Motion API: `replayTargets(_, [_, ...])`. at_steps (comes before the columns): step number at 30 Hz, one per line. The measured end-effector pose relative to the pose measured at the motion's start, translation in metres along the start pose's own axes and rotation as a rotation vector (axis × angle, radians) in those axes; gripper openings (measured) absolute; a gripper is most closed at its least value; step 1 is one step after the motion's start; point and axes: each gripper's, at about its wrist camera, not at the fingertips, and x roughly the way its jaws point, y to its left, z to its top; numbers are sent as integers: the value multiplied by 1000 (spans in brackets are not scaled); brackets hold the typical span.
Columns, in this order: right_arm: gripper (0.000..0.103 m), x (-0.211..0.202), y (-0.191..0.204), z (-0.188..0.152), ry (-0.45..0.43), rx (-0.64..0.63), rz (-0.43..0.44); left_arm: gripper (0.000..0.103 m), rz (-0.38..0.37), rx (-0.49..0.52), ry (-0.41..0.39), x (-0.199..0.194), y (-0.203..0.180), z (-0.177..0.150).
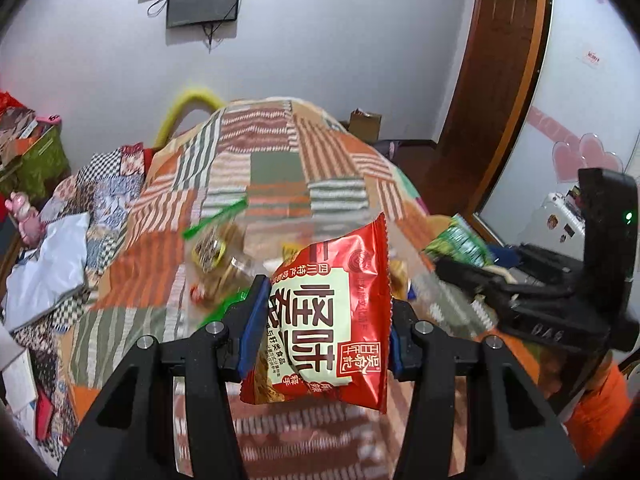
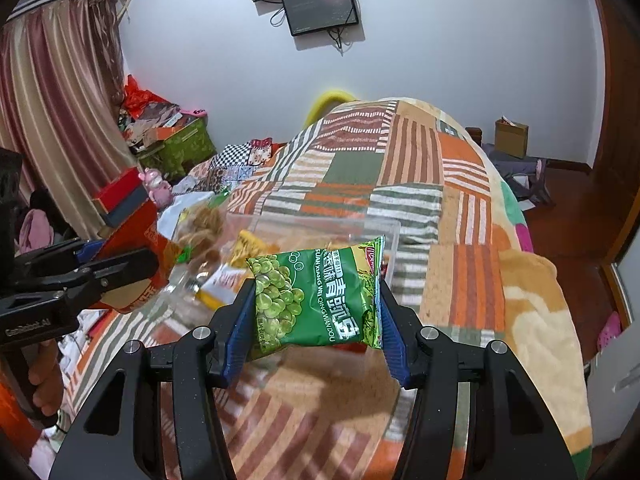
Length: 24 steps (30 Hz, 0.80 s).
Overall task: Organize snacks
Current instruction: 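Carry both bags over the clear box and open both tools to drop them in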
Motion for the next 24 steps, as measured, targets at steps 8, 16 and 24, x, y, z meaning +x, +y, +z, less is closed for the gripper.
replayTargets(8, [52, 21, -8, 18, -8, 9, 3, 49, -12, 13, -17, 30, -6, 26])
replayTargets(16, [53, 48, -8, 23, 22, 2, 2, 49, 30, -21, 34, 76, 7, 27])
replayTargets(24, [53, 69, -5, 23, 55, -6, 2, 49, 46, -26, 42, 96, 14, 27])
